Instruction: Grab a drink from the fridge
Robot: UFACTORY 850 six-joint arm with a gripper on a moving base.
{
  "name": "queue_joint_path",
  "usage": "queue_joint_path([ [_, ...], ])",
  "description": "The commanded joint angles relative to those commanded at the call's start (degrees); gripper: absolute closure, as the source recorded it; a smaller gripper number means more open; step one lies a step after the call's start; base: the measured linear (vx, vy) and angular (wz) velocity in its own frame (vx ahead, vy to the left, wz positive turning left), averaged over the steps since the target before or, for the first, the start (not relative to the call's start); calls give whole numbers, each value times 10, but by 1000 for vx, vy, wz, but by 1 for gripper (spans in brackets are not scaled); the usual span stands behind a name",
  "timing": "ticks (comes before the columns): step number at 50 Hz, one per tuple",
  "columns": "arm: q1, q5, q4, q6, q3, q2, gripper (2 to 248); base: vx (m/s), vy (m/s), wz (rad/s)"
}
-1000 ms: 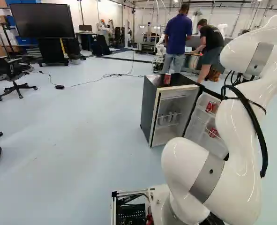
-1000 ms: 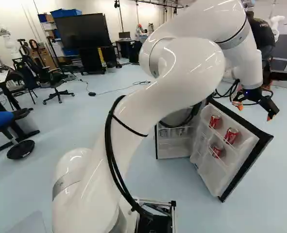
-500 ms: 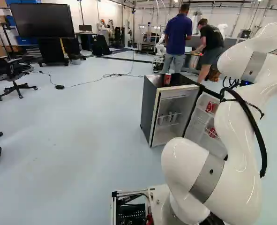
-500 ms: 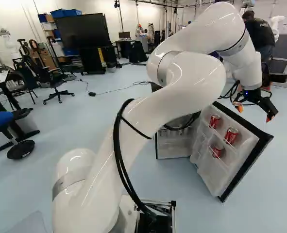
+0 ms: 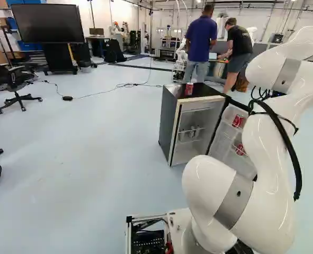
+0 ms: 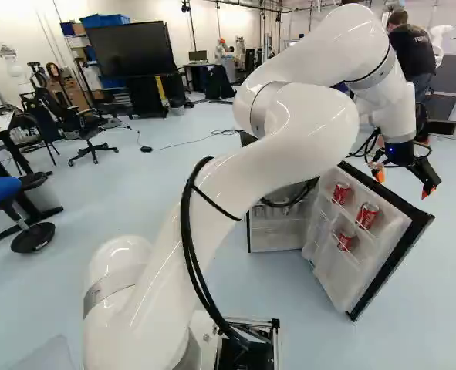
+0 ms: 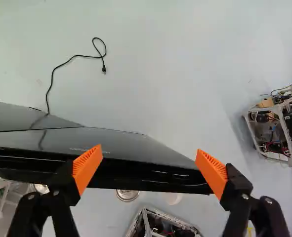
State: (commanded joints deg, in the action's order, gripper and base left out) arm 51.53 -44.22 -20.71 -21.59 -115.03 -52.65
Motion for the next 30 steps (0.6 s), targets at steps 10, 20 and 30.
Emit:
queue_joint_path([
  [10, 0, -26, 0, 0, 0, 0, 3, 0, 0, 0],
  [20, 0, -31, 0, 0, 0, 0, 3, 0, 0, 0],
  [30, 0, -31, 0, 0, 0, 0, 3, 0, 0, 0],
])
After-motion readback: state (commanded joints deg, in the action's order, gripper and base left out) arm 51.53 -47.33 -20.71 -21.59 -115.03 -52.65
